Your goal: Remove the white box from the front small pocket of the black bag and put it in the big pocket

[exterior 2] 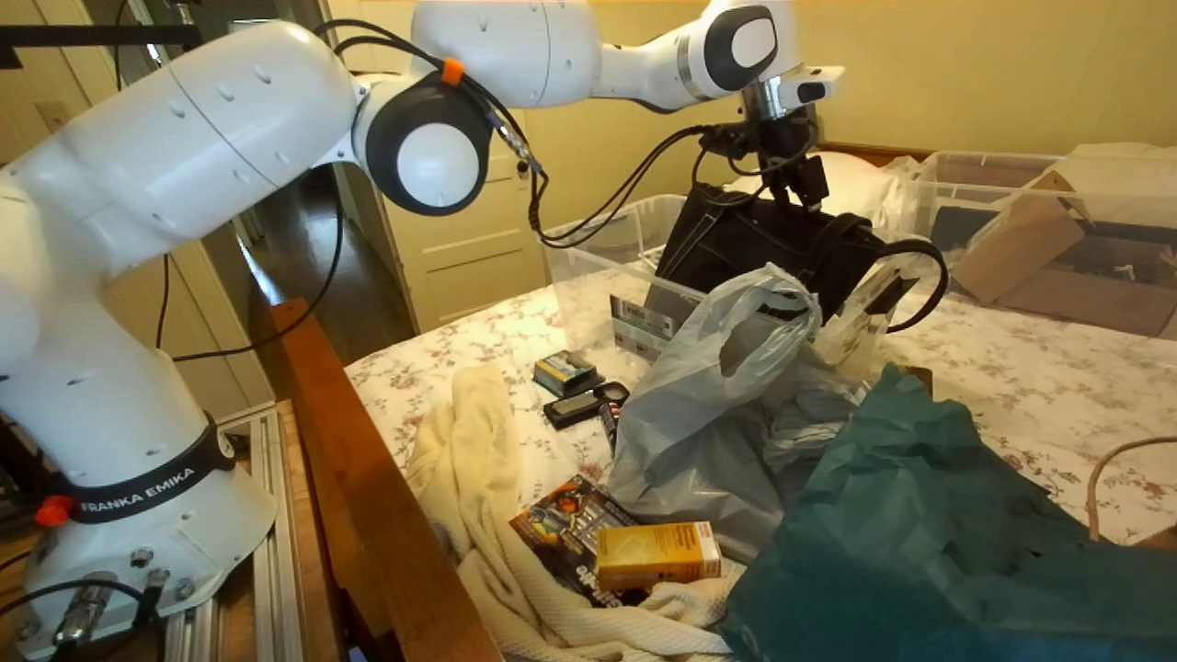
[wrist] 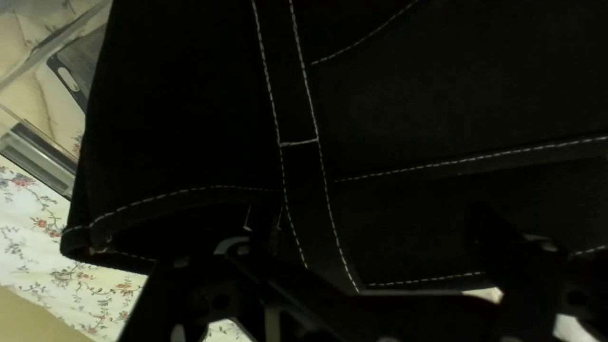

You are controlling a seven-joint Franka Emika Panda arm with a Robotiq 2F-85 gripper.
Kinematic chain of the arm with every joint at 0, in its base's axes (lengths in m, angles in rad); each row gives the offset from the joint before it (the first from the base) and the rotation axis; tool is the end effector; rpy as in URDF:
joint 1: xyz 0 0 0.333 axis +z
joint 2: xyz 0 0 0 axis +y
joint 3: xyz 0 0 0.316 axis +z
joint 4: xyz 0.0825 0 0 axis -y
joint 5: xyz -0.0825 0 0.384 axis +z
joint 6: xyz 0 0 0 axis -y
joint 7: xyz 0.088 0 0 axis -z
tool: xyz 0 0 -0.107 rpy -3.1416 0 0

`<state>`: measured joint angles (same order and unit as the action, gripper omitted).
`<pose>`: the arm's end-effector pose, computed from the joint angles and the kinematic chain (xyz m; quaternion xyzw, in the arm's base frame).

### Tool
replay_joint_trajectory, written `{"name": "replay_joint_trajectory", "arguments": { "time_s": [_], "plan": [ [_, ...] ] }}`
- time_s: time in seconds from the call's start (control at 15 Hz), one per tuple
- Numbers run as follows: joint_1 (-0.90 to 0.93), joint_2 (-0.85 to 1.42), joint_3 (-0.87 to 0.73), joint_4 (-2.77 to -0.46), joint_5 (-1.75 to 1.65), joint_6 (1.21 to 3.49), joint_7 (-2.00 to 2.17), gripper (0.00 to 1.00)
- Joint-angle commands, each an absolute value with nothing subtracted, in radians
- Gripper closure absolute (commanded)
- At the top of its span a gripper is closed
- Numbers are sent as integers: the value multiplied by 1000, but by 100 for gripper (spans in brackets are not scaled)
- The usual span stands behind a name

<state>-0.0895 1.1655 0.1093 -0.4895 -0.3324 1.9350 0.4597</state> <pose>0.8249 -0.0631 0.3563 0.9594 -0.2174 0.1604 0.0809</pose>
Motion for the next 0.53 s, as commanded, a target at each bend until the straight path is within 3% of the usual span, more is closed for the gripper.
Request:
{"name": "replay_joint_trajectory", "arguments": {
  "time_s": [0.0, 0.47],
  "plan": [
    [-92, 1143, 125, -527, -325, 1918, 454, 0],
    [-88, 1166, 112, -503, -332, 1934, 463, 0]
  ]
}}
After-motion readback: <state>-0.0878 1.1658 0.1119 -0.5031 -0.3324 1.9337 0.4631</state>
